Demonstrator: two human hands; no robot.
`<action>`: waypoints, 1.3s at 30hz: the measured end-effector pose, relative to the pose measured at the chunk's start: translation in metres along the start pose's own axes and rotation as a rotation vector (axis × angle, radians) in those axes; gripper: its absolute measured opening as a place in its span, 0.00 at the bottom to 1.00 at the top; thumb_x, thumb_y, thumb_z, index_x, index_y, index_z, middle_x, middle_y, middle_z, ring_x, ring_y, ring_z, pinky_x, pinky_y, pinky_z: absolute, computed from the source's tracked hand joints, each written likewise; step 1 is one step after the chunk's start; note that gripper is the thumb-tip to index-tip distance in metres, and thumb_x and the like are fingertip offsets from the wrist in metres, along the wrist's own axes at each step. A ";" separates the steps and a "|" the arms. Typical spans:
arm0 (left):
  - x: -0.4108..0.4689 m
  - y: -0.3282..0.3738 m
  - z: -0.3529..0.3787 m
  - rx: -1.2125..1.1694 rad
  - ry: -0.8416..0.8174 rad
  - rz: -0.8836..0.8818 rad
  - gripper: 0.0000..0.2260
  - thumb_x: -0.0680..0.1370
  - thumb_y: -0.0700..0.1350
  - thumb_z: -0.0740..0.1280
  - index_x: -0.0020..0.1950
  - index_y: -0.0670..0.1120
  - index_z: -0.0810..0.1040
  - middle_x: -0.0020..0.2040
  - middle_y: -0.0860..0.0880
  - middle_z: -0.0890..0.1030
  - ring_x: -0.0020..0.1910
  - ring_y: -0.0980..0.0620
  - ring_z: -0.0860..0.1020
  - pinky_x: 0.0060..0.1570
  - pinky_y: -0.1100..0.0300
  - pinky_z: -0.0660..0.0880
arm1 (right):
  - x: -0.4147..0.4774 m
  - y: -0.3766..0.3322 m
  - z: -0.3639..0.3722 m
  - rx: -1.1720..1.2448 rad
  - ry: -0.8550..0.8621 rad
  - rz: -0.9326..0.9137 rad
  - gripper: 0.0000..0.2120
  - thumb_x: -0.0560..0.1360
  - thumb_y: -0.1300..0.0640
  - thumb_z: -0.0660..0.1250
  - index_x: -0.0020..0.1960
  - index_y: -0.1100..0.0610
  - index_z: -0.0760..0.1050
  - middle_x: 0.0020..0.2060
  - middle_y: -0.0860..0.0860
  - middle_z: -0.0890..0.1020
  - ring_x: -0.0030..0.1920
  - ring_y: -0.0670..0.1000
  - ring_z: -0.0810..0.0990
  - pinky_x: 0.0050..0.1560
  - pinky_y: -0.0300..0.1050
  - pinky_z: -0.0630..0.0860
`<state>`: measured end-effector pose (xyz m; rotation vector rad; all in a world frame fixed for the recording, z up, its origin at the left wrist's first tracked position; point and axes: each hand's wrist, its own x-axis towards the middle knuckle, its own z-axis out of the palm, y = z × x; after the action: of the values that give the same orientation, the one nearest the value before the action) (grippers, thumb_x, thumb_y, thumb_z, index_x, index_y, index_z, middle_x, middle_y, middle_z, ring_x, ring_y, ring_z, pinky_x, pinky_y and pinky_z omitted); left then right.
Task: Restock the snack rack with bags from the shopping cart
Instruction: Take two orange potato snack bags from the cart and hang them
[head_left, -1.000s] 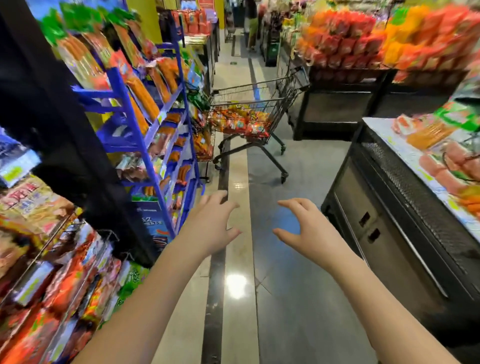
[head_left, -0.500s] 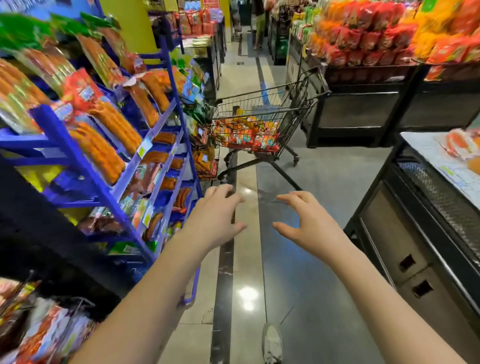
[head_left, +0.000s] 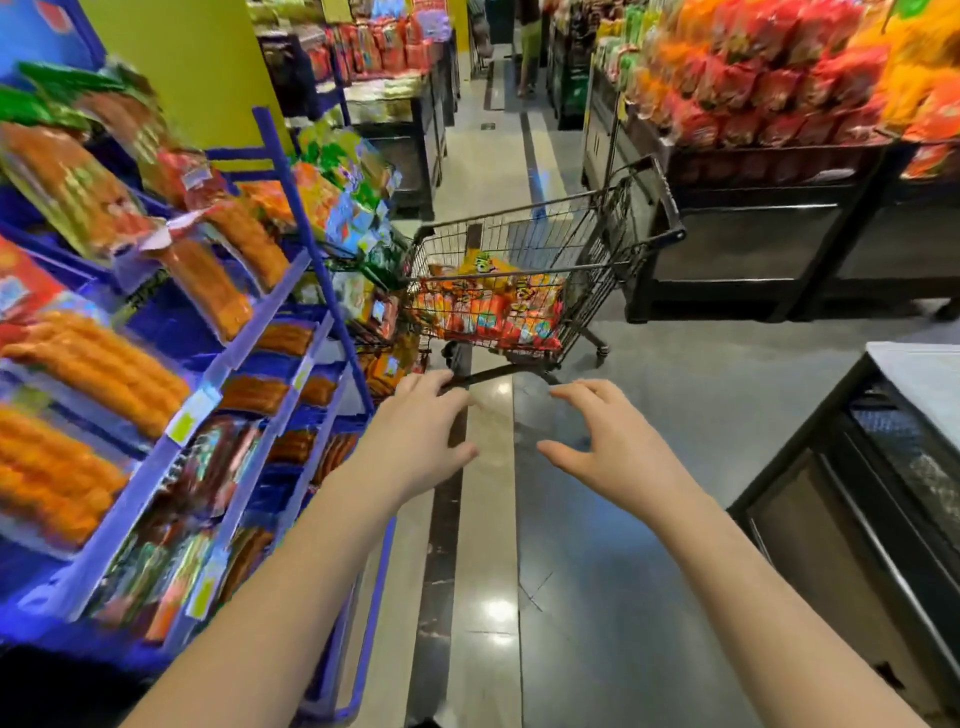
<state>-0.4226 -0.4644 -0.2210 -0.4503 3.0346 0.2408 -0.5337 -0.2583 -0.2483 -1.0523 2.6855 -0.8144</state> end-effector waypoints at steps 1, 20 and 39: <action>0.016 -0.004 -0.001 -0.001 -0.001 0.000 0.28 0.79 0.60 0.69 0.77 0.53 0.69 0.81 0.48 0.61 0.80 0.44 0.57 0.76 0.45 0.64 | 0.015 0.004 0.001 0.002 0.002 -0.001 0.30 0.76 0.42 0.71 0.76 0.45 0.68 0.72 0.46 0.69 0.69 0.50 0.73 0.67 0.52 0.74; 0.363 -0.140 -0.025 -0.023 -0.070 0.076 0.29 0.80 0.59 0.69 0.79 0.53 0.67 0.80 0.47 0.62 0.79 0.43 0.60 0.74 0.46 0.64 | 0.374 0.039 0.033 -0.075 -0.003 0.071 0.31 0.75 0.45 0.73 0.75 0.48 0.69 0.68 0.49 0.71 0.68 0.50 0.73 0.65 0.49 0.74; 0.630 -0.162 -0.003 -0.060 -0.218 -0.007 0.29 0.79 0.60 0.69 0.77 0.54 0.69 0.82 0.47 0.60 0.80 0.43 0.57 0.76 0.44 0.64 | 0.630 0.156 0.037 0.005 -0.094 0.036 0.31 0.76 0.43 0.72 0.76 0.49 0.68 0.70 0.47 0.70 0.70 0.49 0.71 0.68 0.46 0.72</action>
<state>-0.9769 -0.7965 -0.2957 -0.4097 2.8185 0.3565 -1.0826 -0.5986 -0.3252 -1.0123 2.6147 -0.7463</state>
